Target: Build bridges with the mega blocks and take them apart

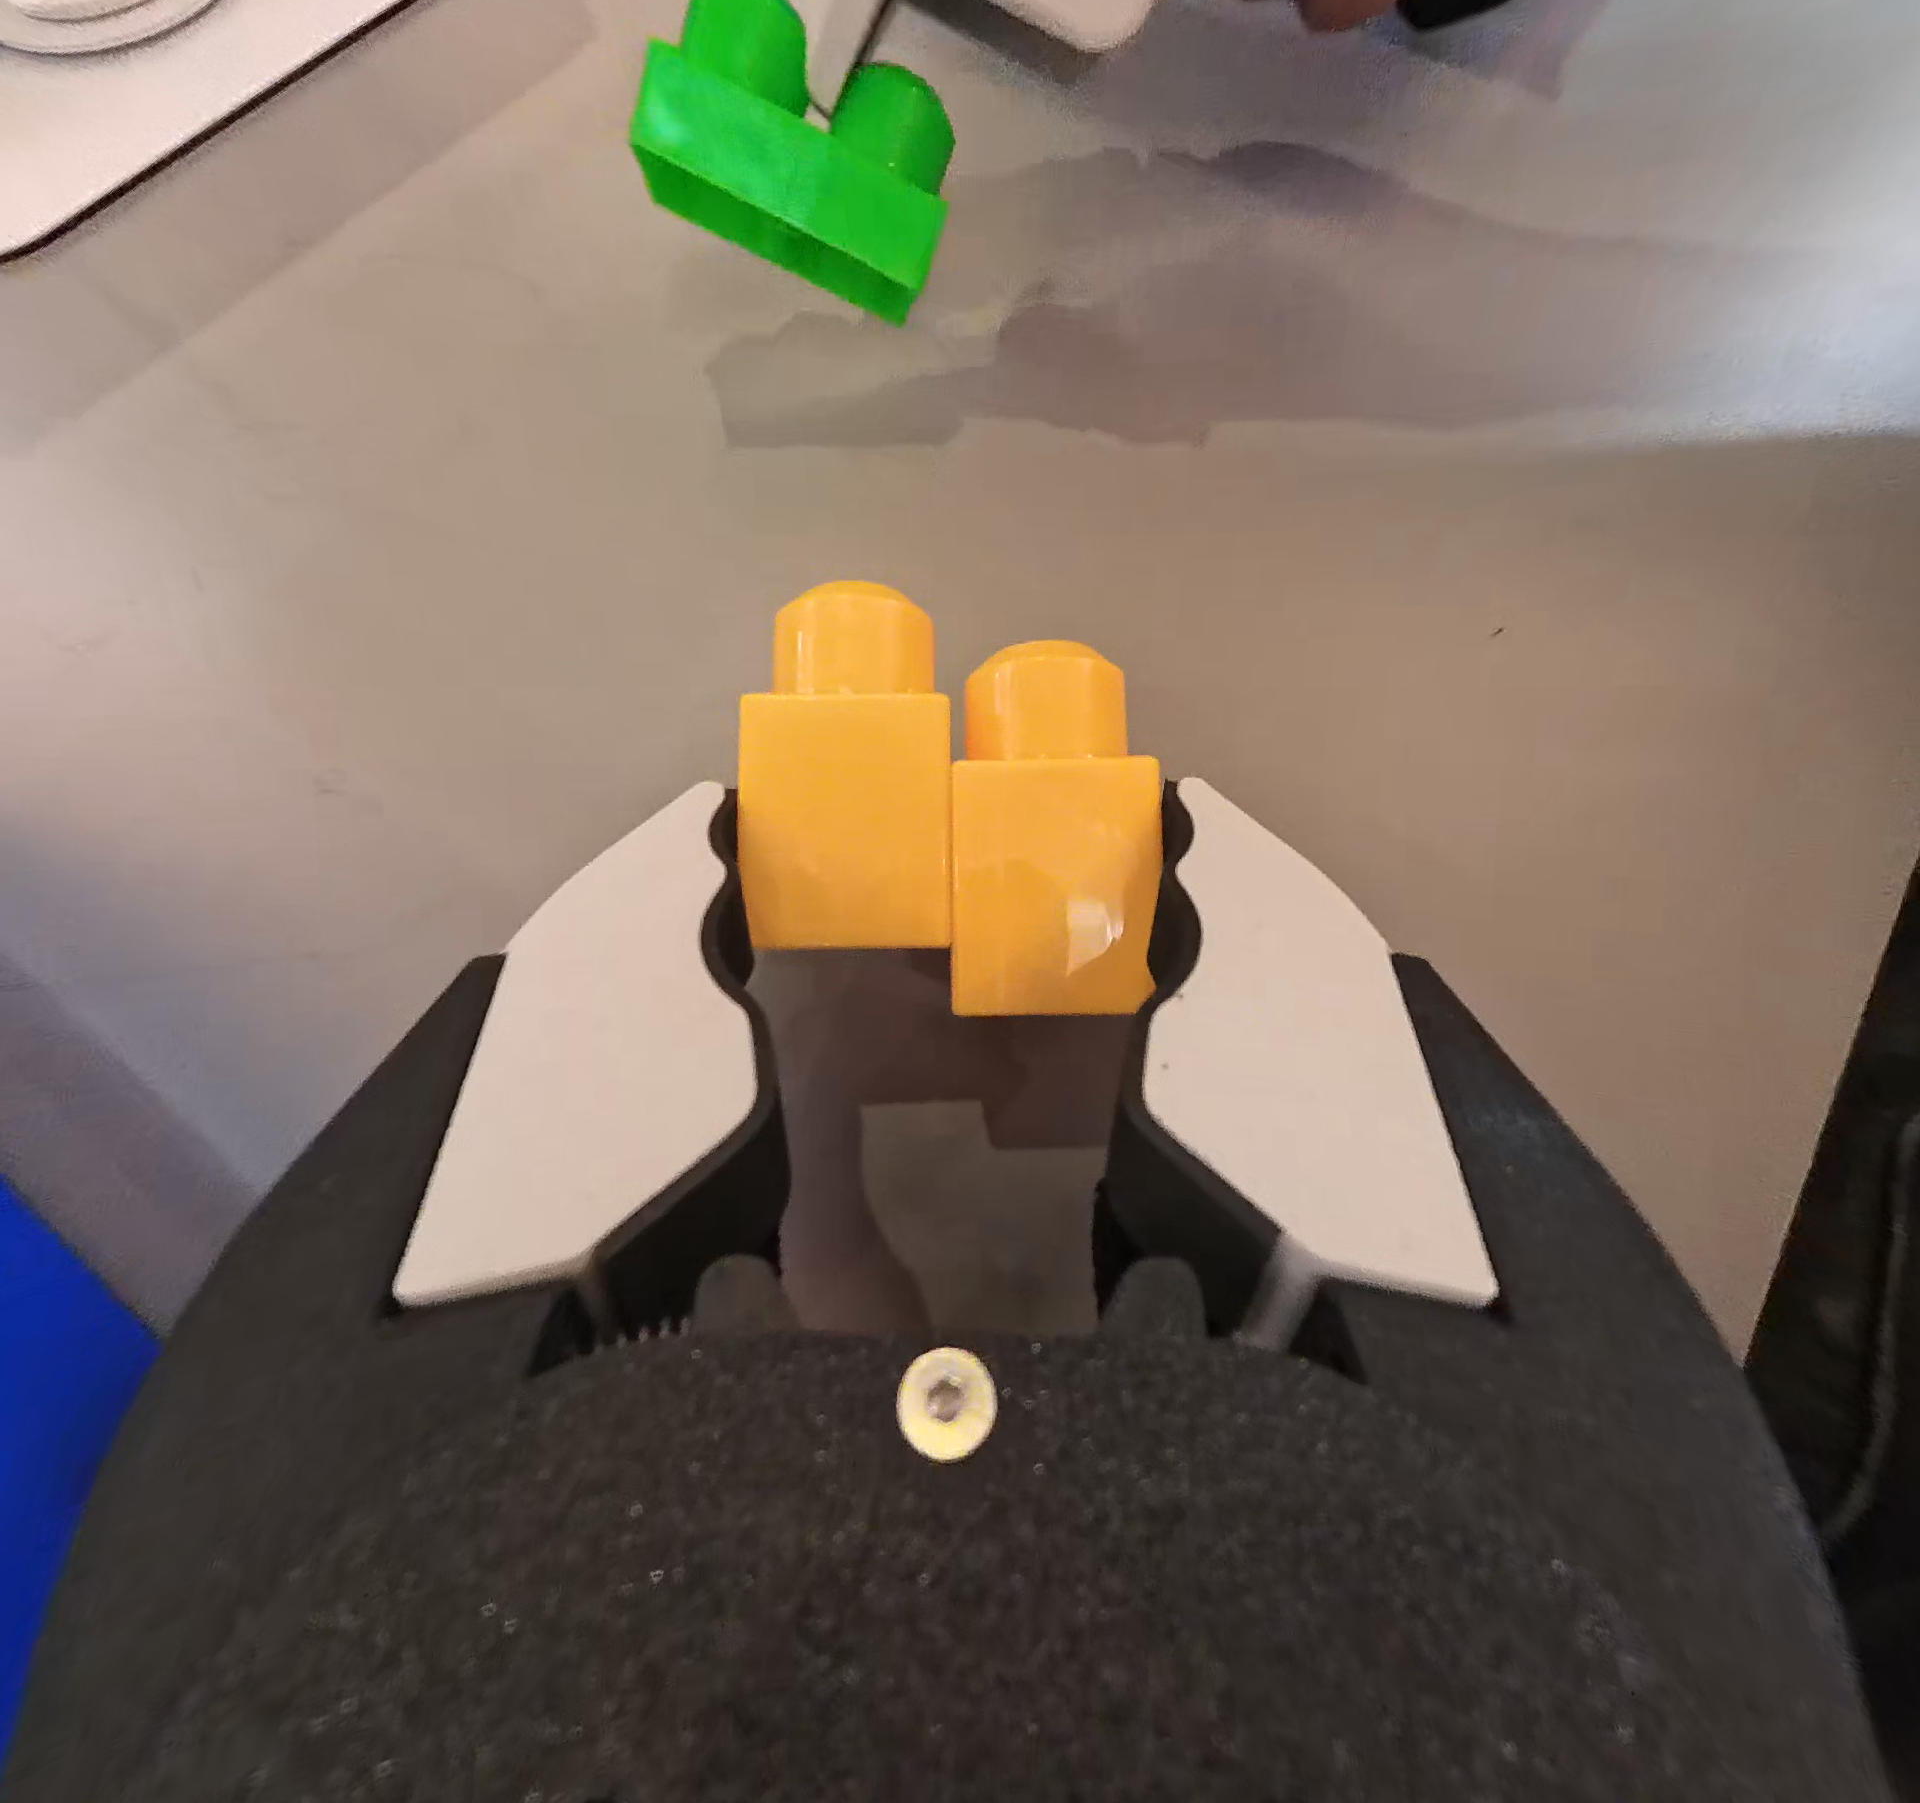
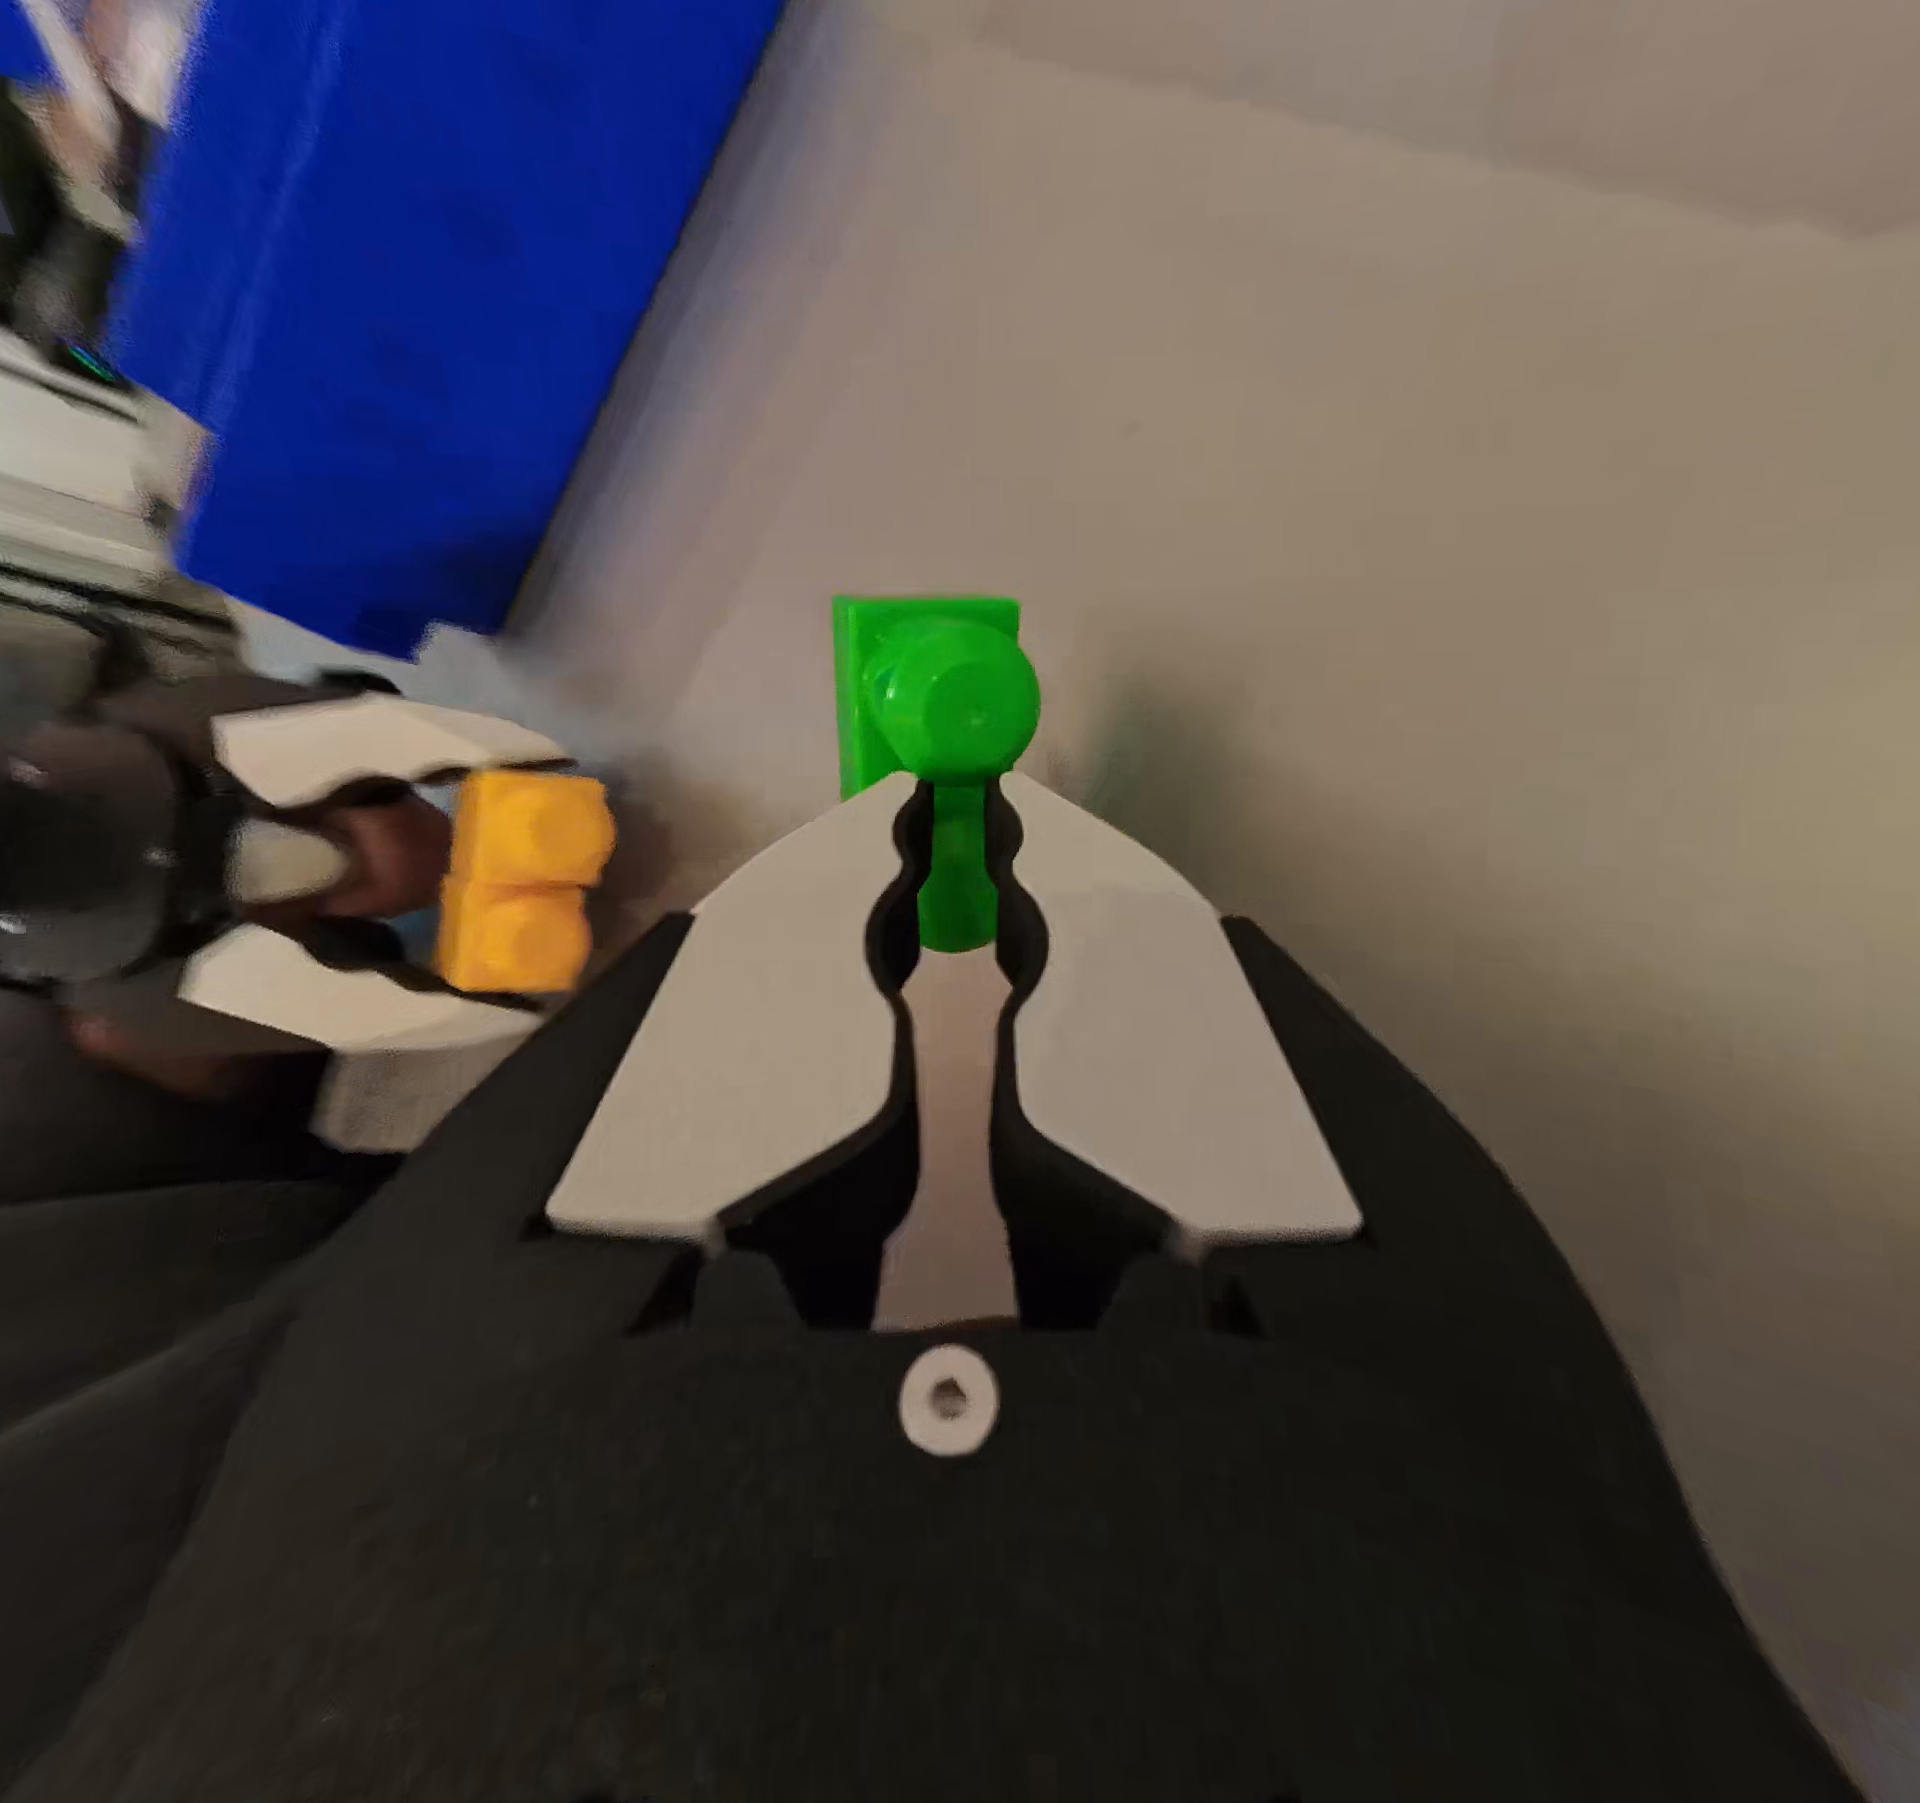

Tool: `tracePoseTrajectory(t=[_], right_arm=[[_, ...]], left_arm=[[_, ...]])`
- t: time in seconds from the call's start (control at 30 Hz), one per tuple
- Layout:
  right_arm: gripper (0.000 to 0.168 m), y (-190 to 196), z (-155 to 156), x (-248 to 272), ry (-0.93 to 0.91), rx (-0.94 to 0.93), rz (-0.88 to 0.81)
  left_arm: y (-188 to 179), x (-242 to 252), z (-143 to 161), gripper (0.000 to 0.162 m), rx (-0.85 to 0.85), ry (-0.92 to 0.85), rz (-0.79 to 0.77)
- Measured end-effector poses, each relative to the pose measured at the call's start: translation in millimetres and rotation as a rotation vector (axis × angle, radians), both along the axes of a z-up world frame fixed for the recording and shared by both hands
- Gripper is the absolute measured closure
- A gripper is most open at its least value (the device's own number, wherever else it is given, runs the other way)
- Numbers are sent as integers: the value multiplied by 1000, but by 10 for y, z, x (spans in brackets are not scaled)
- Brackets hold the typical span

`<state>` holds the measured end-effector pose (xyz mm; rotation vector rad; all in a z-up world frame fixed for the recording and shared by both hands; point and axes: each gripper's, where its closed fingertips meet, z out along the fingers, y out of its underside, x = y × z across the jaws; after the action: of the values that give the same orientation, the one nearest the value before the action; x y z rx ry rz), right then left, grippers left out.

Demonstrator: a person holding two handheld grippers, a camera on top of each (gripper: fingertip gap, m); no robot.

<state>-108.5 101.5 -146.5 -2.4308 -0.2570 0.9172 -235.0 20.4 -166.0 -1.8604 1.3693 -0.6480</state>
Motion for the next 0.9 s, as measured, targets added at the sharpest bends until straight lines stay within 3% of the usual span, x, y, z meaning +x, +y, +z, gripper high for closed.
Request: tracePoseTrajectory(t=[0.17,0.27,0.3,0.37,0.5,0.6,0.77,0.83,0.9], right_arm=[[159,-108,-19,352,-653,199,213],[159,-185,-77,374,-824,196,296],[158,-189,-94,358,-840,200,311],[136,-197,-108,356,-839,187,320],[111,-277,15,337,-742,170,383],[109,-246,49,380,-753,143,472],[112,-184,-266,322,-762,-15,518],[131,-196,-318,276,-765,-28,530],[137,-152,-290,250,-755,14,504]], left_arm=[[1,0,-7,87,15,8,4],[8,12,-21,87,15,15,3],[6,21,-23,87,15,16,1],[-8,28,-33,87,17,23,-5],[-23,12,-45,87,28,38,-6],[-9,6,-29,87,28,36,-3],[32,-14,-40,87,28,46,11],[53,-28,-28,87,33,43,19],[66,-19,16,87,34,22,18]])
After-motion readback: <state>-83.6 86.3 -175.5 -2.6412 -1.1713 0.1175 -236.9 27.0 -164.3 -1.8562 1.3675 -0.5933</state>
